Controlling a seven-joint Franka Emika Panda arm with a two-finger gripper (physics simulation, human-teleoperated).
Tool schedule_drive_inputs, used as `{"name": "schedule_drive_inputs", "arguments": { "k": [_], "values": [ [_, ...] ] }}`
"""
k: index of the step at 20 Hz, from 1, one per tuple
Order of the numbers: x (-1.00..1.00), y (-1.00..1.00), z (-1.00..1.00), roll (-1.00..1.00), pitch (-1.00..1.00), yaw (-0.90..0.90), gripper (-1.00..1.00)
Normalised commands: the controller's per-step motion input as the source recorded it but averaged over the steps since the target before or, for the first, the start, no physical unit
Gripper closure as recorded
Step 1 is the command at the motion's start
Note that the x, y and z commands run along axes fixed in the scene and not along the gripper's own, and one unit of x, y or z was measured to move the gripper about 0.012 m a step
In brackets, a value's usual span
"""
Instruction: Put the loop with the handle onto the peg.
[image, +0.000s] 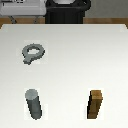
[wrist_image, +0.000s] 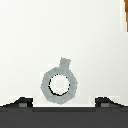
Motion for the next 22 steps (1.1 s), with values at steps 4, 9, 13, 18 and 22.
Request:
{"name": "schedule_drive_inputs", "arguments": {
  "k": [4,9,13,18,22],
  "values": [
    [0.50,0.00,0.00,0.00,0.00,0.00,-1.00],
    [0.20,0.40,0.00,0.00,0.00,0.00,-1.00],
    [0.00,0.00,0.00,0.00,0.00,-0.11,-1.00],
    [0.00,-0.20,0.00,0.00,0.00,-0.09,-1.00],
    [0.50,0.00,0.00,0.00,0.00,0.00,-1.00]
  ]
}}
